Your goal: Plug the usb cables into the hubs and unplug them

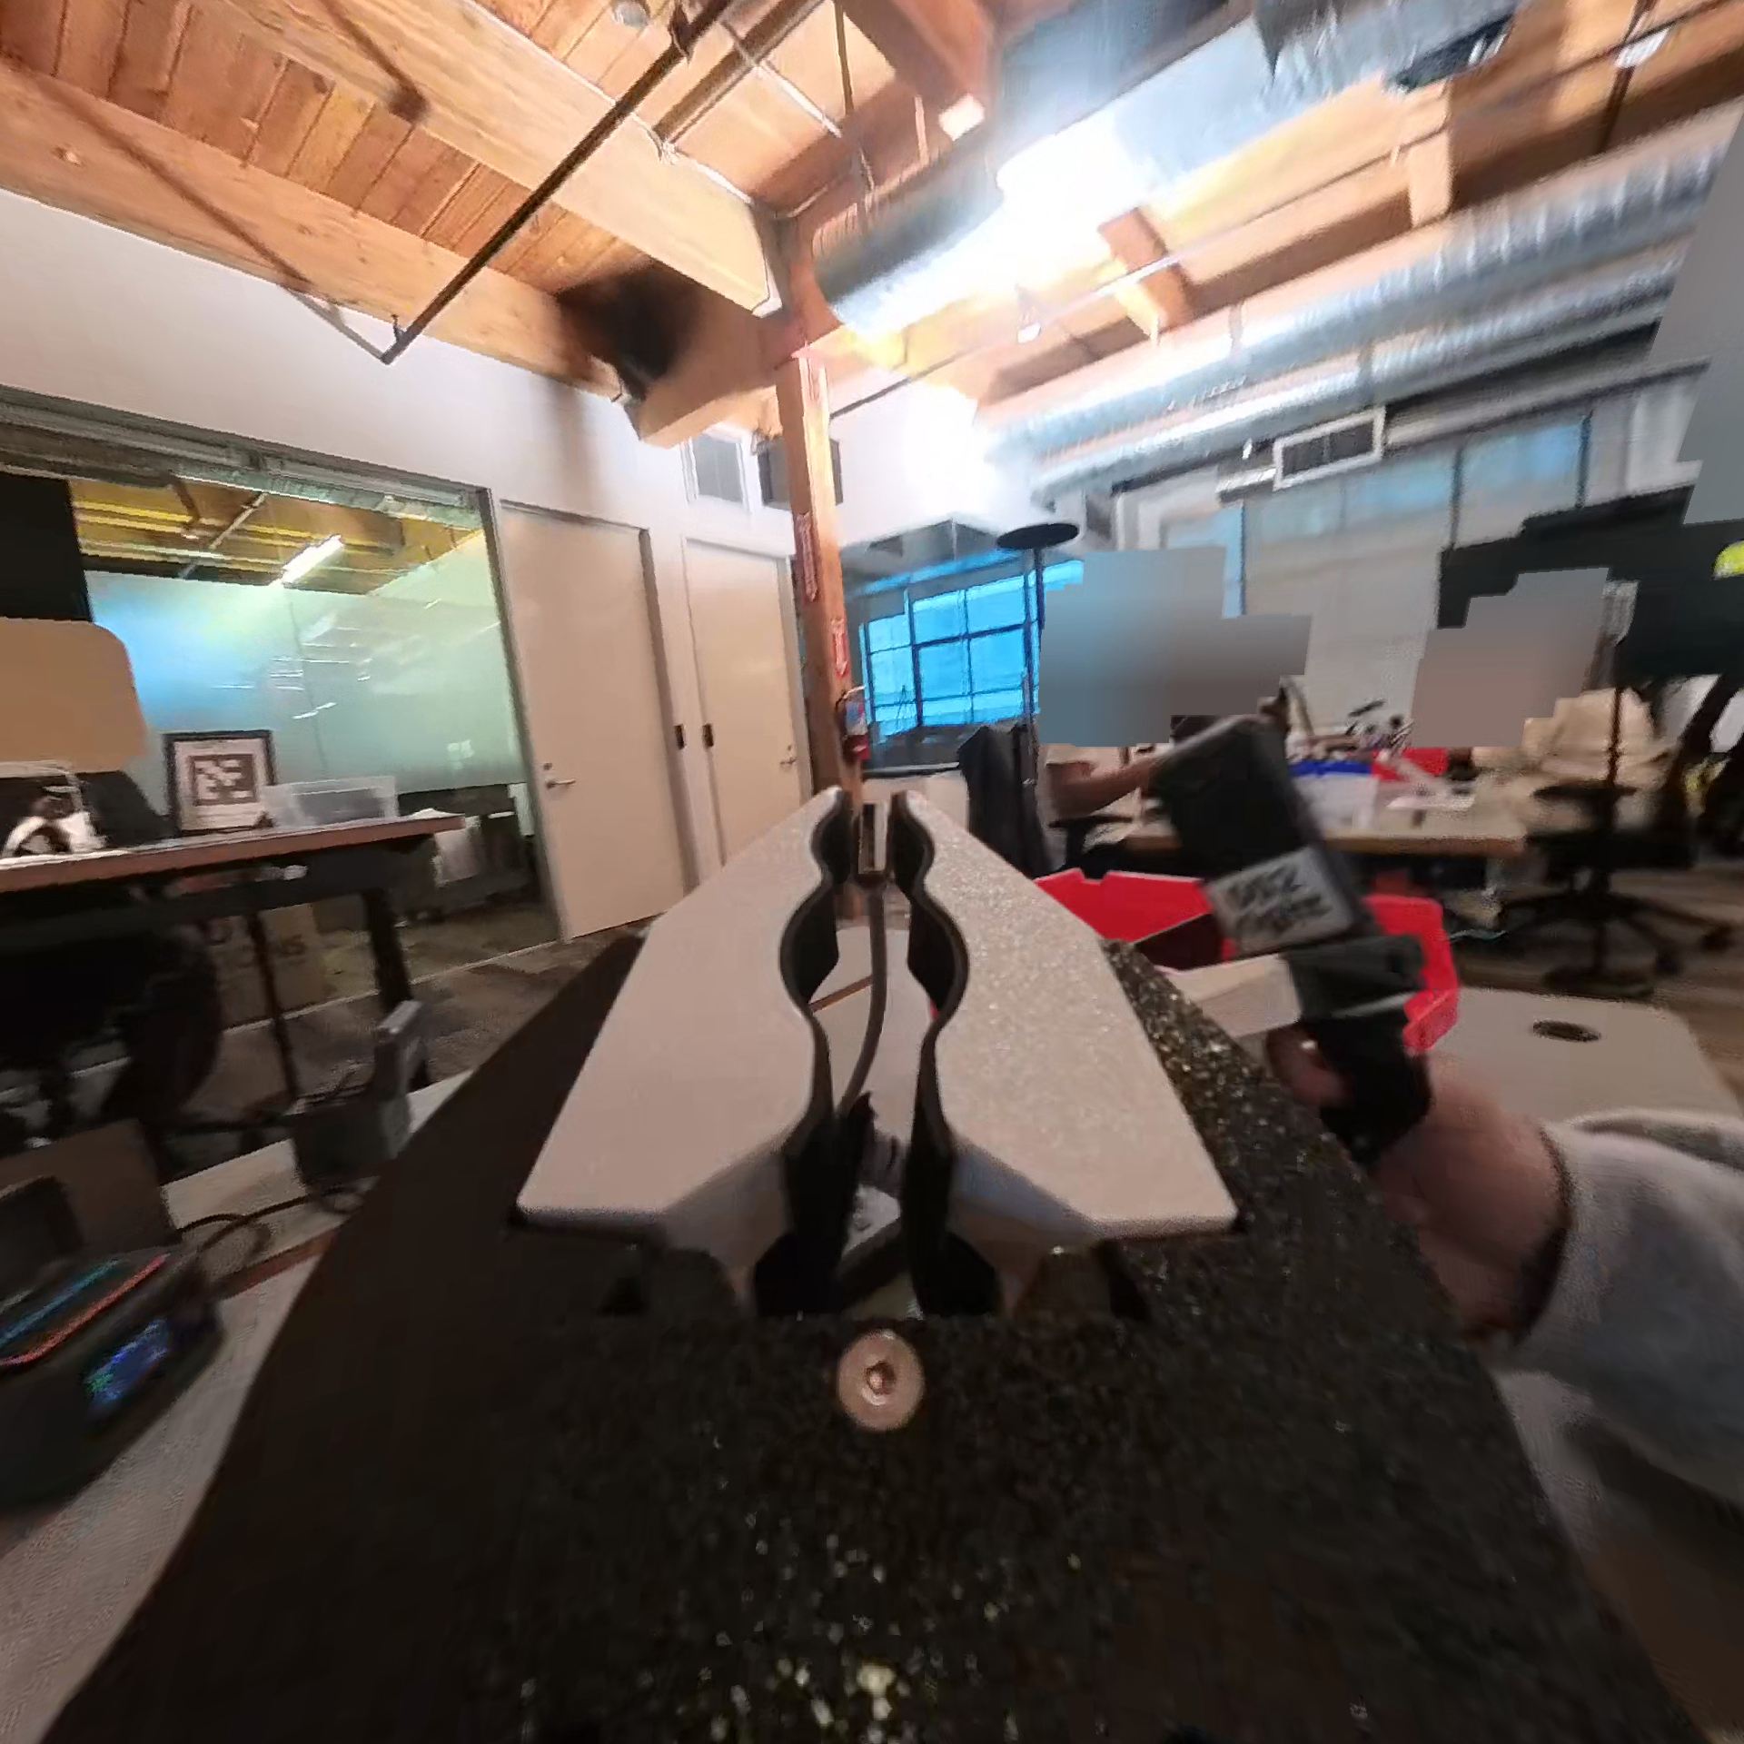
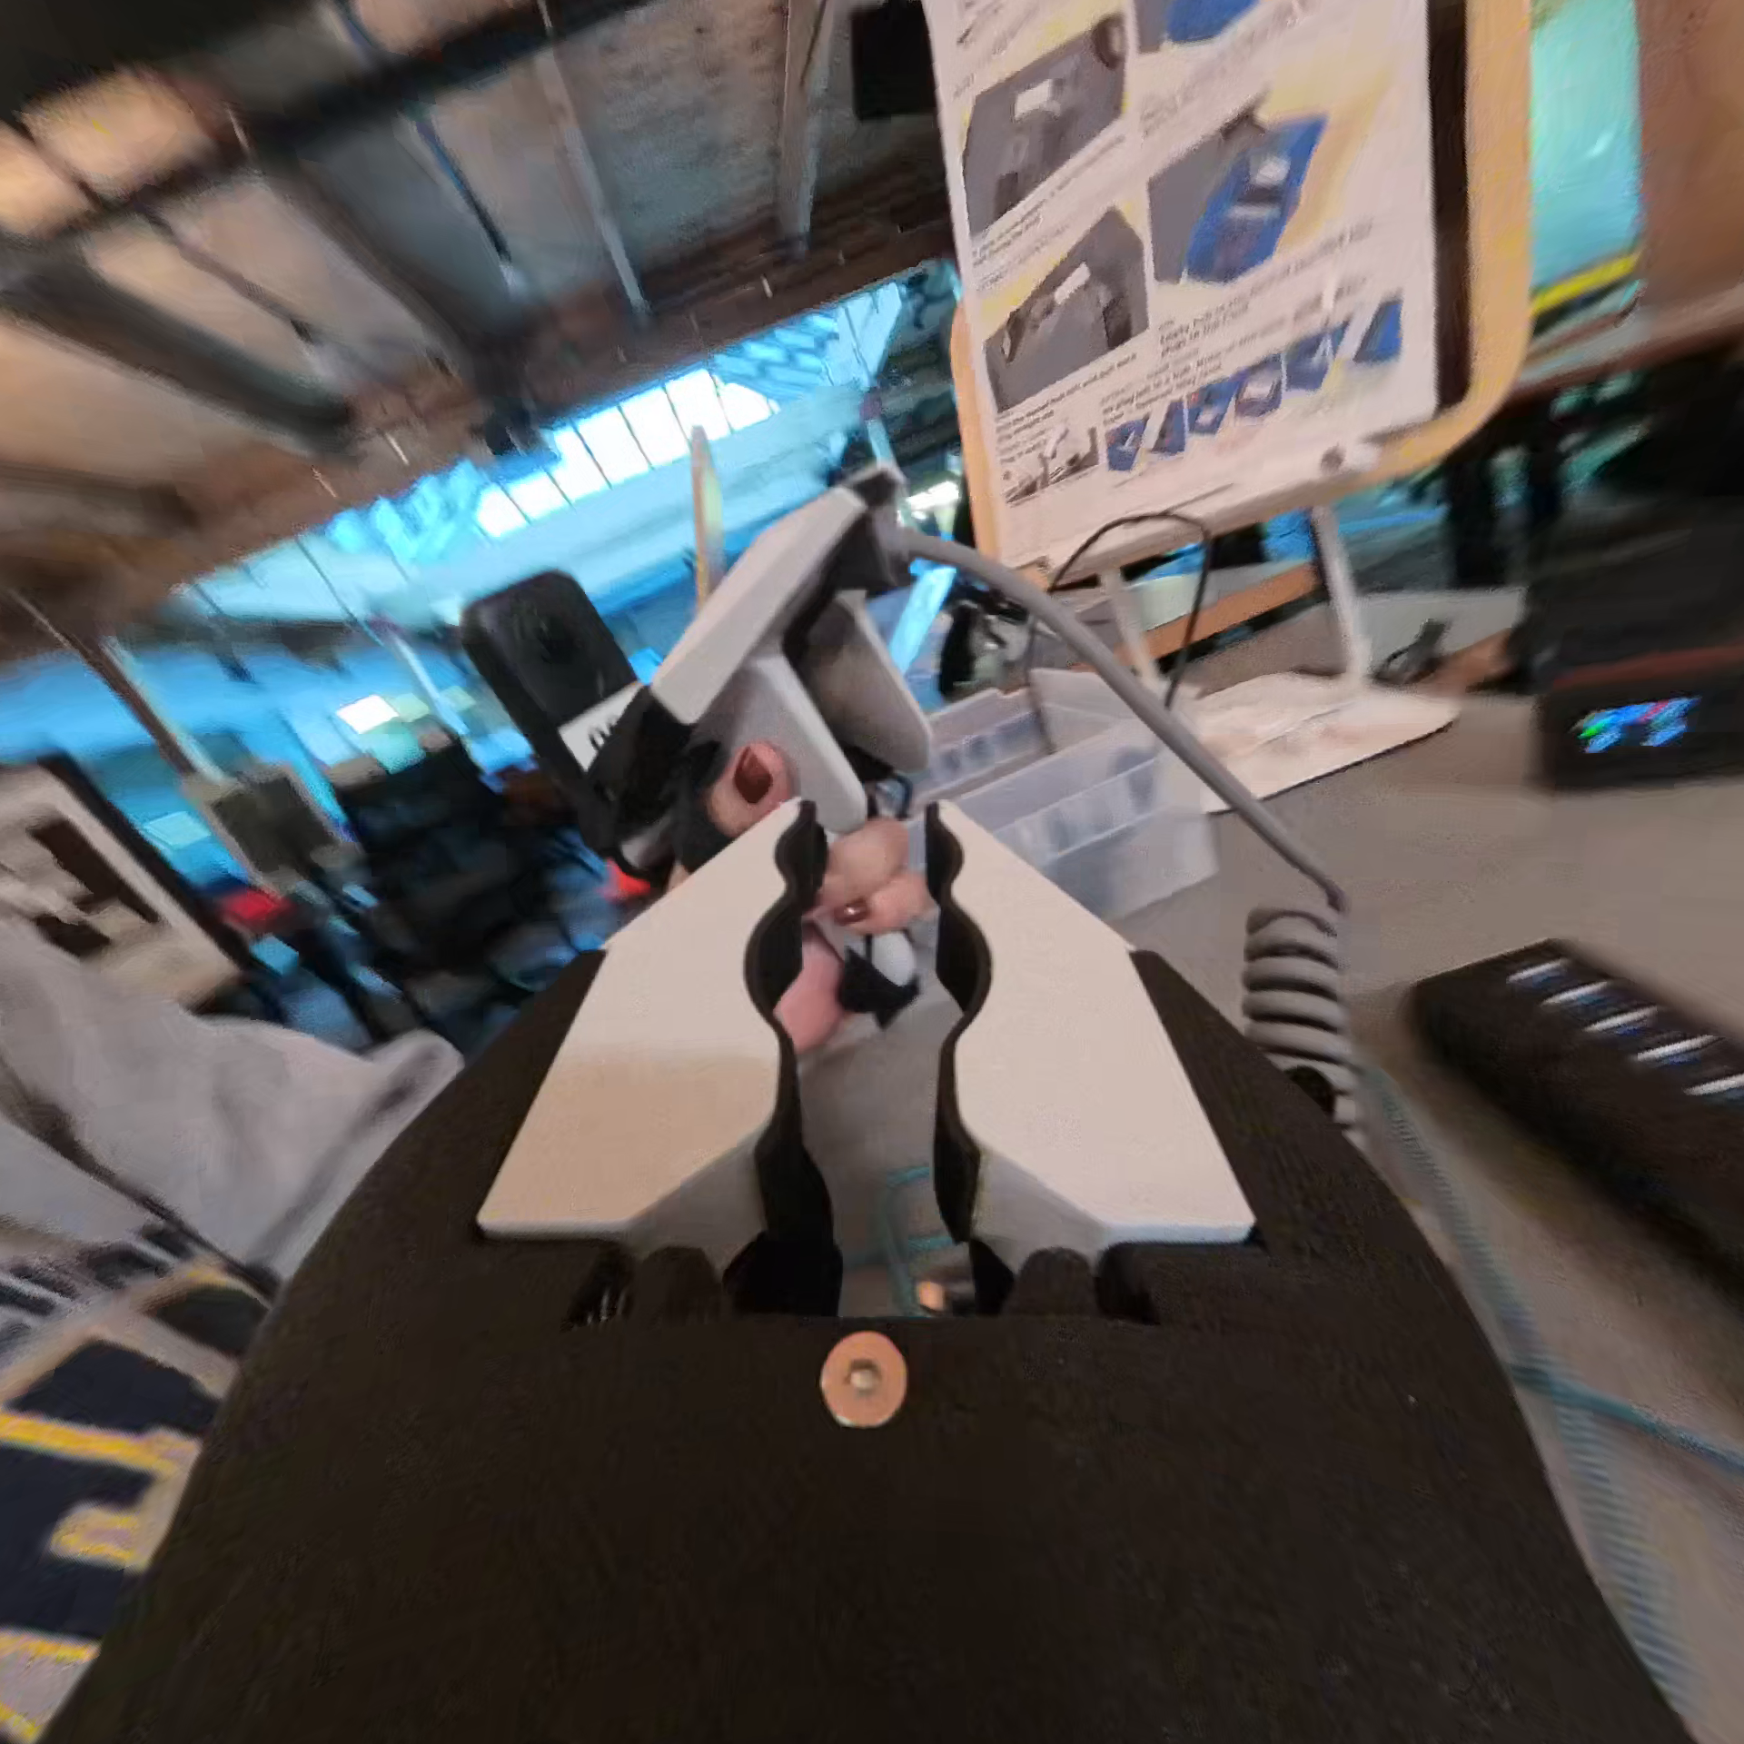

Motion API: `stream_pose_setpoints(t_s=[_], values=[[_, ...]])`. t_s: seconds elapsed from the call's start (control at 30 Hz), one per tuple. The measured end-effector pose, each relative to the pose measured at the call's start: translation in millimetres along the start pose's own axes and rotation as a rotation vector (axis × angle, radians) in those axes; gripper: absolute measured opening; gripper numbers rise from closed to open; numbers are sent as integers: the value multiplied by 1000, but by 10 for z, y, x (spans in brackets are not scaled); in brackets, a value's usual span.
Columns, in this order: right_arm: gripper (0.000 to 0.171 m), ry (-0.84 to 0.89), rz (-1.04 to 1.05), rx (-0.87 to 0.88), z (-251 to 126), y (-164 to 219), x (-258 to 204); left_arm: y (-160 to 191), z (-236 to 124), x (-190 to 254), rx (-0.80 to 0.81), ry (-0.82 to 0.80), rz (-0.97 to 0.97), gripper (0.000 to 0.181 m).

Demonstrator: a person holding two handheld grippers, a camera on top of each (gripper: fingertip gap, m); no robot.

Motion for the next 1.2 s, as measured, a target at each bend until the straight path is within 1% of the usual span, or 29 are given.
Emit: stream_pose_setpoints(t_s=[0.1,0.17,0.27,0.33,0.4,0.47,0.53,0.57,0.67,0.8,0.87,0.93,1.0,1.03,1.07,1.2], values=[[36,-91,288,154,99,-9,78,-53,20,79,62,61,-98,6],[39,-181,402,285,120,-104,68,-74,34,128,101,94,-163,6],[36,-243,414,480,41,-305,43,-83,37,156,149,130,-262,5],[32,-279,392,563,-15,-417,-8,-35,46,153,155,147,-321,5],[27,-299,388,612,-45,-484,-29,6,57,161,162,172,-383,5],[19,-288,386,620,-58,-498,-10,31,64,182,166,192,-420,6],[6,-260,355,614,-89,-508,7,42,78,239,149,220,-413,6],[2,-254,335,614,-117,-525,7,51,90,267,133,225,-398,6],[1,-259,302,594,-174,-567,-7,58,96,321,99,235,-337,7],[1,-275,338,601,-294,-608,65,61,88,338,48,256,-304,19],[1,-262,345,601,-354,-624,118,125,104,342,-18,252,-261,25],[1,-256,339,563,-371,-626,137,198,122,354,-82,243,-211,27],[1,-254,320,515,-362,-618,129,209,125,399,-91,258,-193,23],[1,-257,309,494,-360,-615,118,213,129,393,-91,249,-195,17],[1,-260,296,480,-364,-616,106,216,129,370,-88,235,-193,3],[1,-214,166,415,-362,-610,64,200,117,373,-78,258,-229,2]])
Point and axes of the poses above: each gripper's, where its closed fingertips meet, z out along the fingers, y out of its underside, x = y × z across the jaws, the point moved 1 cm from there along -z, back along the fingers, and after that the axes turned 1 degree about -x, right-handed, at the moved point
